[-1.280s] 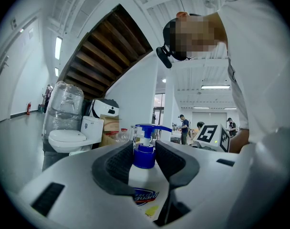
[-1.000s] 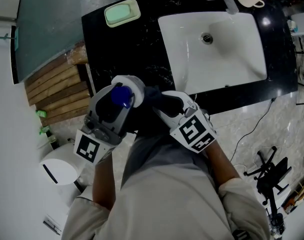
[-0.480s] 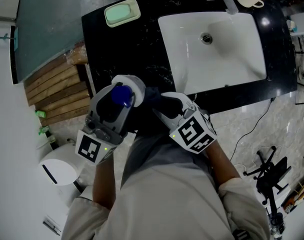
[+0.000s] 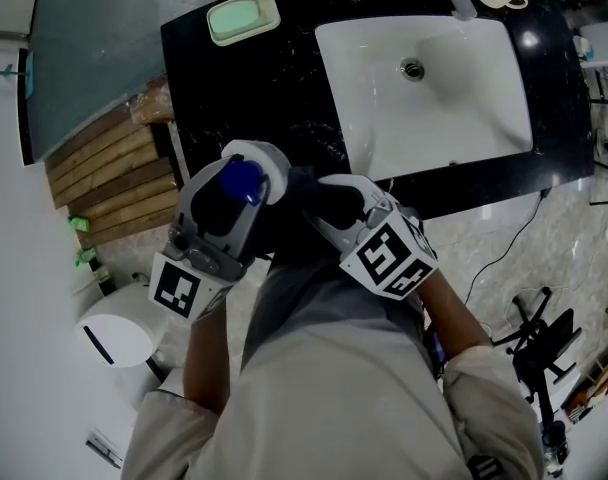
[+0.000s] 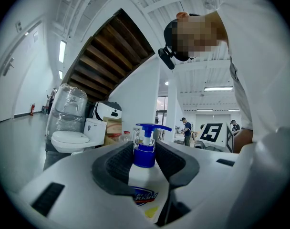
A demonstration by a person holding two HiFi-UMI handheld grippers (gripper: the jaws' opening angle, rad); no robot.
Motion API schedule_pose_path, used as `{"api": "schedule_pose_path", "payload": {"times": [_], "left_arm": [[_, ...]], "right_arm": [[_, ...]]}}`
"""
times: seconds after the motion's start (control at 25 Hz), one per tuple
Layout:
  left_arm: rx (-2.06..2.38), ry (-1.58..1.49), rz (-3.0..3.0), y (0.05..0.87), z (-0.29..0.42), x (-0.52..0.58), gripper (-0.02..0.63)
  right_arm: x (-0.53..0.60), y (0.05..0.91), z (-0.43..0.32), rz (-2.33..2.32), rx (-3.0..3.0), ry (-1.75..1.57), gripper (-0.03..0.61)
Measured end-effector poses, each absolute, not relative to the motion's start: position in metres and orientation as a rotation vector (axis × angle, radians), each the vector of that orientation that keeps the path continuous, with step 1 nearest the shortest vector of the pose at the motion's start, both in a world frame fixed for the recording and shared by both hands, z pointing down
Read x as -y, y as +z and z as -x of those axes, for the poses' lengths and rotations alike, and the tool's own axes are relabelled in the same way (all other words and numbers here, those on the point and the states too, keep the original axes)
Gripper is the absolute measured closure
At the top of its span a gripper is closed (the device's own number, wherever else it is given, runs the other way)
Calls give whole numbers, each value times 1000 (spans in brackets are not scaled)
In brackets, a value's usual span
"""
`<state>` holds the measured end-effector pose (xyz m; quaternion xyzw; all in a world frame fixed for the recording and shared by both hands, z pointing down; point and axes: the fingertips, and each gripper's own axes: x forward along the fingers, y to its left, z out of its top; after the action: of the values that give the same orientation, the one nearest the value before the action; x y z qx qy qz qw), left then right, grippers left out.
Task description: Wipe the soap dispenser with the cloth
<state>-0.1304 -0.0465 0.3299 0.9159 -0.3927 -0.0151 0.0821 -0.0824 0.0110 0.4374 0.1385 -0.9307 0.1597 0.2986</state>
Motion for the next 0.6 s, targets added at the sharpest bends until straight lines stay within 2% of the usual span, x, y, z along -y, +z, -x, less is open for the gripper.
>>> {"api": "schedule_pose_path", "payload": {"times": [0.6], "left_arm": [[1166, -51, -2739, 331, 130, 46, 485]], "right_arm": [[-13, 424, 82, -221, 2488, 347, 446]]}}
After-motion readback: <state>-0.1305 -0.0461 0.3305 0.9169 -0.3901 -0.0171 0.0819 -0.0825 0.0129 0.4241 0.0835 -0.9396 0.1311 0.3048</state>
